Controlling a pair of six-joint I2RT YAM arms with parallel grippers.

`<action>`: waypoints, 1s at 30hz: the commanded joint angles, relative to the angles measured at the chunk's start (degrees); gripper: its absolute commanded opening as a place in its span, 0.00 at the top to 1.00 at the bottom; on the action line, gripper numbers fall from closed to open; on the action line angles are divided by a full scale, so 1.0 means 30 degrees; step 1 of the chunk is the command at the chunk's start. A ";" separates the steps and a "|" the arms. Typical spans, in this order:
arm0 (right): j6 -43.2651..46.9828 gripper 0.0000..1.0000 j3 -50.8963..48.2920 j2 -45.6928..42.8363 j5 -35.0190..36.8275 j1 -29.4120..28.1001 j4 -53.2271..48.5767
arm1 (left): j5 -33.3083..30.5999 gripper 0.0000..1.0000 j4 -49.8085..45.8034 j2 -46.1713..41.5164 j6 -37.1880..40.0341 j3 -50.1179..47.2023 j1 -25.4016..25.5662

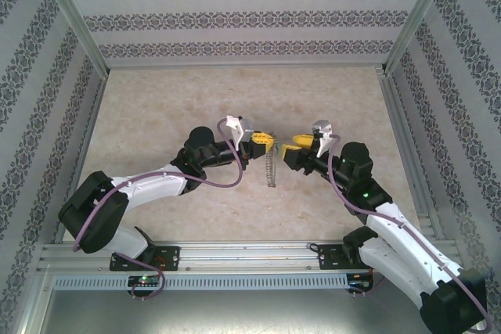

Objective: Put the keys on the keyring

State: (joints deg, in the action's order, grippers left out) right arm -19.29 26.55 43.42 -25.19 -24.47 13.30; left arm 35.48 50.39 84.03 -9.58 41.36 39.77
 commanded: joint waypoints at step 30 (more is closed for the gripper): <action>-0.0133 0.70 -0.0434 0.2227 -0.1575 -0.0190 0.2089 | 0.0000 1.00 0.5549 0.1462 -0.4059 0.0337 0.0190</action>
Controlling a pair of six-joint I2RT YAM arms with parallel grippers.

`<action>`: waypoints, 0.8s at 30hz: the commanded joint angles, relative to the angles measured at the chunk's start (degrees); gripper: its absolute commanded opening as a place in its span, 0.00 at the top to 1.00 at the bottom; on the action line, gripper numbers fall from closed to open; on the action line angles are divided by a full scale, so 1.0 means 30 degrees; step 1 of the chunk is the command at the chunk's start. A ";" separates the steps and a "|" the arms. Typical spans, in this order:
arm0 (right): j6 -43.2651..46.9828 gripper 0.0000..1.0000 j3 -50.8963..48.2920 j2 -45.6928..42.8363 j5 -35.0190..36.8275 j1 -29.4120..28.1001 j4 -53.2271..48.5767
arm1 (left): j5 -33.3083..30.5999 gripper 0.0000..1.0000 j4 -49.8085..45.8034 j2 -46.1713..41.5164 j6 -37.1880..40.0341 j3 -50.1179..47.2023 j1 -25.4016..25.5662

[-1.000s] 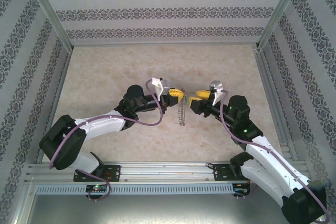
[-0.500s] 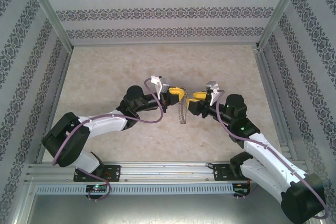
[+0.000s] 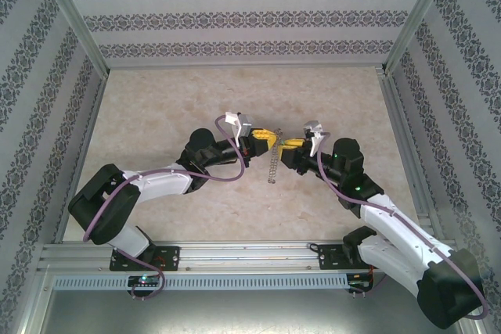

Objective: Put the keys on the keyring

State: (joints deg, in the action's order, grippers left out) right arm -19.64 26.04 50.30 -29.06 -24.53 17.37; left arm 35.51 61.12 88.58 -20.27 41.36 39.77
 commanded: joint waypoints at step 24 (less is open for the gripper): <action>-0.0810 0.48 0.0694 -0.2154 0.0198 0.0868 -0.0498 | 0.0567 1.00 0.3299 0.0219 -0.1687 -0.0242 -0.1015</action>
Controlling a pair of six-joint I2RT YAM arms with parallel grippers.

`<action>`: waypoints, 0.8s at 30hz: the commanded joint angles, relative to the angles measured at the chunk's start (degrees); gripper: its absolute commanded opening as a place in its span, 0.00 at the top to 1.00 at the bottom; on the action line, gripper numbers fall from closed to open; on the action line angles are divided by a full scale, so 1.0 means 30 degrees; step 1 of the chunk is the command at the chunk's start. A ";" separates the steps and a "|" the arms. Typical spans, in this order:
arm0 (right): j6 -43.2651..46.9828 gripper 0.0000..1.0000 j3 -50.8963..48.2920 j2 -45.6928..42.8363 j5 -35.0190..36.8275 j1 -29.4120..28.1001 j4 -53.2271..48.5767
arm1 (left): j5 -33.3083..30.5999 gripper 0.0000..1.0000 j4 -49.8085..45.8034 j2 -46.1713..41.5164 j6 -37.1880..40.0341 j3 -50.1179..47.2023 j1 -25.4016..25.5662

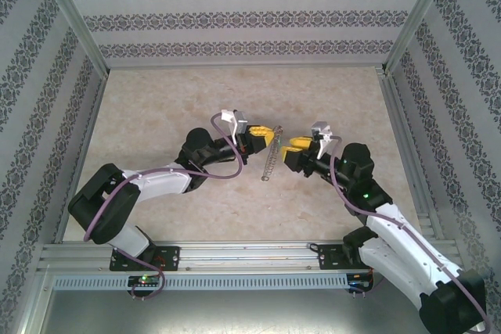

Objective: Put the keys on the keyring

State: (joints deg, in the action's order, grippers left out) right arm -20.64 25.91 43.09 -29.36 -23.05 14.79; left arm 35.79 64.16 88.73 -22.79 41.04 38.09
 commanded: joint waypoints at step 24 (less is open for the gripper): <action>-0.1817 0.47 0.4444 0.6493 -0.5874 0.0958 0.4993 | 0.2574 1.00 0.3694 0.0446 -0.4175 0.0473 -0.2002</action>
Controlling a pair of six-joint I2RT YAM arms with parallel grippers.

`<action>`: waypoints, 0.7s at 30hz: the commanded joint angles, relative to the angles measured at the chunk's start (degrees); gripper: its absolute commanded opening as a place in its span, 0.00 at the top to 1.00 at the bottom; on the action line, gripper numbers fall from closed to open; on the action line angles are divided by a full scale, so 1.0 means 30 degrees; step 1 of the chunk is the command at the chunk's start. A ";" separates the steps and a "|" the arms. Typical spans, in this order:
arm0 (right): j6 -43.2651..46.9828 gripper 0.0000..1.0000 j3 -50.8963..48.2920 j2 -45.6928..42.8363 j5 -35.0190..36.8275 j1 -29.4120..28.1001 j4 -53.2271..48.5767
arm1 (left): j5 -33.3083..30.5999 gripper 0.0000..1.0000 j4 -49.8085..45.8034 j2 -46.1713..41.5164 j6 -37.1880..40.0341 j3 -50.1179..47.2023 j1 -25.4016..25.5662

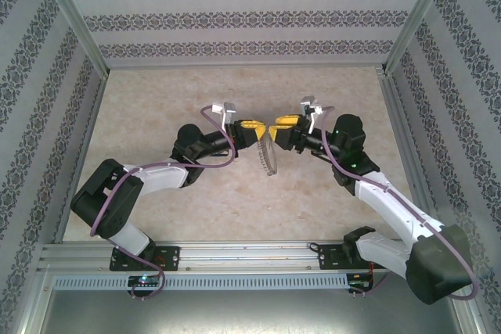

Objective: Put the keys on the keyring

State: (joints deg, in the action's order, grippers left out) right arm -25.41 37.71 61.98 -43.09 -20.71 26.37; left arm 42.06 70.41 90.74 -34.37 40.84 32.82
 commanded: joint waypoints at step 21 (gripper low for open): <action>-0.0584 0.71 -0.0296 0.1487 -0.2335 -0.0046 0.2225 | 0.0598 1.00 0.1184 -0.0273 -0.0202 0.1050 -0.0250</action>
State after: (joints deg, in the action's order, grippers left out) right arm -27.18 37.21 66.04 -48.14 -20.75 30.28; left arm 43.11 70.37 90.74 -34.79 41.93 32.53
